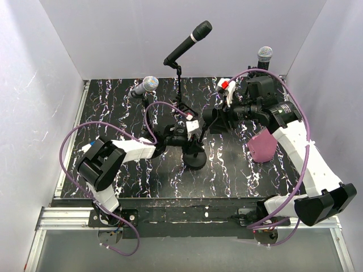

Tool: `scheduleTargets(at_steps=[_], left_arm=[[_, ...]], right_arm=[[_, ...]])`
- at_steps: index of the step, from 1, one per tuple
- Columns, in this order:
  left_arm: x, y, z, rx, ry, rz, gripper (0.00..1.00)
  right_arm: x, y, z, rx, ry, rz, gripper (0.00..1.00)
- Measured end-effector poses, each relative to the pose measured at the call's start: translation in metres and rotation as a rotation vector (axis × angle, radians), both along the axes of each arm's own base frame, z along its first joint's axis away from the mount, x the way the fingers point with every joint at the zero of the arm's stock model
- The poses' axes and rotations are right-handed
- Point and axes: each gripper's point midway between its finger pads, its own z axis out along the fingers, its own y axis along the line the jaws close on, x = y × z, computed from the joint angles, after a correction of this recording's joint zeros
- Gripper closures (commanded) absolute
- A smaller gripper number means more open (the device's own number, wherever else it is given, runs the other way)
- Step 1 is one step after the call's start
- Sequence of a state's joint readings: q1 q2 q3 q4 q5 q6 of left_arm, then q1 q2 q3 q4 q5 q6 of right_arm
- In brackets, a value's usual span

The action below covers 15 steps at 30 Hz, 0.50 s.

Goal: Remove the microphone from the stand

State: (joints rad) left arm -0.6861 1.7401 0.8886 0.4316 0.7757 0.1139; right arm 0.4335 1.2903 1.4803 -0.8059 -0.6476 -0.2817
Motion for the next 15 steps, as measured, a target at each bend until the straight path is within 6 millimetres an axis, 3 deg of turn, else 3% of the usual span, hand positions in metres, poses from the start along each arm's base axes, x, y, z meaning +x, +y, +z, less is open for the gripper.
scheduleTargets(at_steps=[1, 6, 9, 12, 13, 14, 15], left_arm=[[-0.001, -0.001, 0.0, -0.001, -0.013, -0.013, 1.0], [-0.003, -0.009, -0.001, 0.017, -0.046, 0.022, 1.0], [0.015, -0.006, -0.001, 0.079, -0.164, 0.298, 1.0], [0.021, -0.005, -0.001, 0.111, -0.18, 0.461, 0.98], [0.022, -0.004, -0.001, 0.114, -0.175, 0.489, 0.86], [0.023, -0.004, -0.001, 0.115, -0.174, 0.502, 0.63], [0.023, -0.003, -0.001, 0.113, -0.171, 0.503, 0.52]], right_arm=[[0.001, -0.001, 0.0, -0.003, -0.006, -0.001, 0.99], [0.005, -0.003, -0.001, -0.009, 0.011, -0.05, 0.99], [0.011, -0.007, -0.001, -0.013, 0.057, -0.144, 0.99], [0.013, -0.011, -0.001, -0.016, 0.091, -0.202, 0.99], [0.014, -0.011, -0.001, -0.015, 0.098, -0.212, 0.99], [0.014, -0.011, -0.001, -0.014, 0.104, -0.218, 0.99], [0.014, -0.01, -0.002, -0.014, 0.108, -0.218, 0.99]])
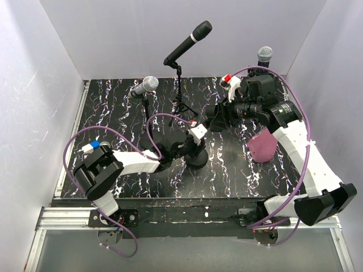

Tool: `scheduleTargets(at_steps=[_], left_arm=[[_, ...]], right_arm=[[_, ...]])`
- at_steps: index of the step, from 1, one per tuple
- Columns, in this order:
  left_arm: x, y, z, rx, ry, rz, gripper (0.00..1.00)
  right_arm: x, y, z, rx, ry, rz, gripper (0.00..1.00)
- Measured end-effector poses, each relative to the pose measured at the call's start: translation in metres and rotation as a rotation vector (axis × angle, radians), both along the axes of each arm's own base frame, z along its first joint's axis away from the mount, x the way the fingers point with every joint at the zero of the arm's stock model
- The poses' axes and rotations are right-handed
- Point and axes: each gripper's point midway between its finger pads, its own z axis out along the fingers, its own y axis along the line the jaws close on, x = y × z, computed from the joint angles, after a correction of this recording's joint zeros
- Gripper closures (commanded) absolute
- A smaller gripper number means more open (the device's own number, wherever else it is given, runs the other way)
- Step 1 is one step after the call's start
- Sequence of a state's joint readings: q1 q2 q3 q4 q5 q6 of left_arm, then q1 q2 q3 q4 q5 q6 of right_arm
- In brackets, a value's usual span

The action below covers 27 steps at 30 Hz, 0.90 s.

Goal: Remove the microphone from the stand

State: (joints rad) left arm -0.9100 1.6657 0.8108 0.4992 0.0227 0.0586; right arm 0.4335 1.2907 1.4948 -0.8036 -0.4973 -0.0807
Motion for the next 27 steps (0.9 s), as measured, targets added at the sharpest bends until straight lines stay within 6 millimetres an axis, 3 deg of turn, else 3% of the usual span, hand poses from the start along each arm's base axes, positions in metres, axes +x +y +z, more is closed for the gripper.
scheduleTargets(at_steps=[4, 11, 17, 19, 20, 24, 27], left_arm=[[0.0, 0.017, -0.001, -0.004, 0.016, -0.042, 0.41], [-0.012, 0.027, 0.011, -0.049, 0.039, -0.294, 0.45], [-0.032, 0.007, 0.024, -0.102, 0.042, -0.516, 0.63], [-0.032, 0.0, 0.025, -0.113, 0.041, -0.551, 0.8], [-0.032, -0.001, 0.024, -0.114, 0.045, -0.557, 0.98], [-0.028, -0.003, 0.023, -0.104, 0.029, -0.551, 1.0], [-0.011, -0.008, 0.023, -0.082, -0.024, -0.381, 1.0]], right_arm=[[-0.002, 0.003, 0.0, -0.003, -0.012, 0.03, 0.99], [-0.01, 0.004, -0.002, -0.024, -0.097, 0.154, 0.99], [-0.021, 0.005, -0.004, -0.055, -0.165, 0.265, 0.99], [-0.022, 0.005, -0.006, -0.063, -0.175, 0.281, 0.99], [-0.022, 0.005, -0.006, -0.065, -0.181, 0.287, 0.99], [-0.021, 0.003, -0.007, -0.073, -0.179, 0.276, 0.99], [-0.012, -0.003, -0.006, -0.088, -0.145, 0.179, 0.99]])
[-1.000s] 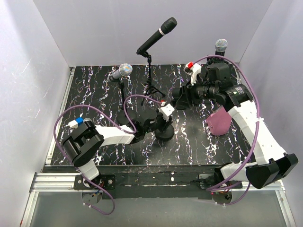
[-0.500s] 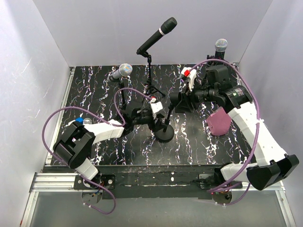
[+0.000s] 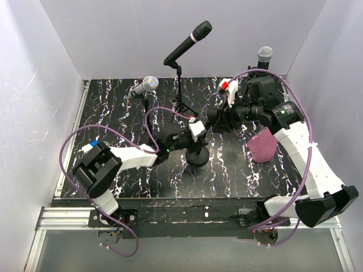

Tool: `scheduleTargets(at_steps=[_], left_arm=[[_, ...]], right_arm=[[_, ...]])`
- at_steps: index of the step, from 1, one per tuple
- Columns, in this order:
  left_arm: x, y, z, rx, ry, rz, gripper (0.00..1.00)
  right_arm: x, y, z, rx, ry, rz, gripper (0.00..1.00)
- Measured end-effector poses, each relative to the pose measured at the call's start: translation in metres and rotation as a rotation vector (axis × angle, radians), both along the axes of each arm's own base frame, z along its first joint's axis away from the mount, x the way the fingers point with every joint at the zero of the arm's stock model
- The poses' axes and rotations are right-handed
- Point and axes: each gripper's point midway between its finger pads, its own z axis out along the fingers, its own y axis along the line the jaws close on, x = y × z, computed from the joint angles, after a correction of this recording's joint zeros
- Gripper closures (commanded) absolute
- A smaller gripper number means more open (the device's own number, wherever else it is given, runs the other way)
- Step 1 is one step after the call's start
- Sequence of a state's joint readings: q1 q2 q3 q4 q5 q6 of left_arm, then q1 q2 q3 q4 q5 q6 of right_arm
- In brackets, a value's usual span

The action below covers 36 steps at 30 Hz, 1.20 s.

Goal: Remove the microphone from the stand

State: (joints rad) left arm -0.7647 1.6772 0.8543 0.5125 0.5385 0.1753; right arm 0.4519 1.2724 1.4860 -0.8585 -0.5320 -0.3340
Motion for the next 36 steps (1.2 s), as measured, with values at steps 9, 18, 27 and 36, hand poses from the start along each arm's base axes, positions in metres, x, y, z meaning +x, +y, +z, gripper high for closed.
scheduleTargets(at_steps=[9, 18, 27, 36], left_arm=[[0.033, 0.008, 0.004, 0.039, -0.02, 0.506, 0.37], [0.029, 0.038, -0.01, 0.015, 0.123, 0.231, 0.41], [0.001, 0.012, 0.013, -0.043, 0.054, -0.174, 0.72], [0.006, 0.002, 0.013, -0.037, -0.005, -0.201, 1.0]], right_arm=[[0.028, -0.004, 0.003, 0.038, 0.14, -0.257, 0.99], [0.019, 0.004, 0.0, 0.012, 0.072, -0.128, 0.99], [0.008, 0.004, -0.002, -0.003, 0.01, -0.024, 0.99], [0.01, 0.003, -0.003, -0.002, 0.025, -0.052, 0.99]])
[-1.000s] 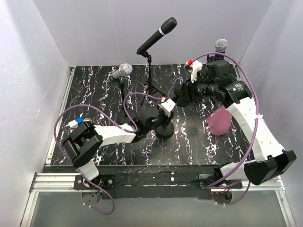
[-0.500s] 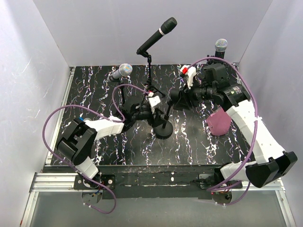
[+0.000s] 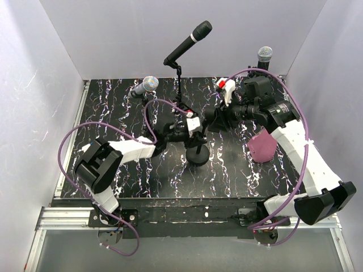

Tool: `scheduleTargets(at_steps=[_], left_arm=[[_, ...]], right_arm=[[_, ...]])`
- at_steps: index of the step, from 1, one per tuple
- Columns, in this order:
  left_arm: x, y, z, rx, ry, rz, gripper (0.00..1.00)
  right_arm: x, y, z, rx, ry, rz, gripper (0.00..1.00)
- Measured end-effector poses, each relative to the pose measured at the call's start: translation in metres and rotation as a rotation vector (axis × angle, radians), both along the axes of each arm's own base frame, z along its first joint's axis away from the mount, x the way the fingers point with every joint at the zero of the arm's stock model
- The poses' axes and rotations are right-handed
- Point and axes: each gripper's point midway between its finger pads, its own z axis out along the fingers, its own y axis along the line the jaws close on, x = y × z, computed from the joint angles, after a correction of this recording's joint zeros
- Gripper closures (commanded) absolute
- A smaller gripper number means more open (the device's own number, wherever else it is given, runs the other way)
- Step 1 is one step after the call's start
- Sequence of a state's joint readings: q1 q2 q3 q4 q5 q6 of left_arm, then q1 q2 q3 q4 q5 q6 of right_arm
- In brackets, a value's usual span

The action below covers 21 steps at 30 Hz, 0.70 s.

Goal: Remove the microphone from the stand

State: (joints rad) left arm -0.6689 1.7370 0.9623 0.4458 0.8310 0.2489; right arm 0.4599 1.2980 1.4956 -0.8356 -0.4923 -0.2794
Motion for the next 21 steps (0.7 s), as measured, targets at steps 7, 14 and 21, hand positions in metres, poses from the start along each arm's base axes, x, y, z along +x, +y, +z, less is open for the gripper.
scheduleTargets(at_steps=[7, 14, 21], left_arm=[[0.012, -0.015, 0.002, 0.033, -0.019, 0.51, 0.43], [0.028, 0.013, -0.008, 0.032, 0.065, 0.498, 0.39], [0.01, 0.032, -0.016, 0.049, 0.098, 0.204, 0.53]], right_arm=[[0.013, -0.007, 0.004, 0.024, 0.094, -0.193, 0.99], [0.019, -0.003, 0.002, 0.016, 0.082, -0.172, 0.99], [0.007, 0.002, -0.002, -0.012, -0.008, 0.001, 0.99]])
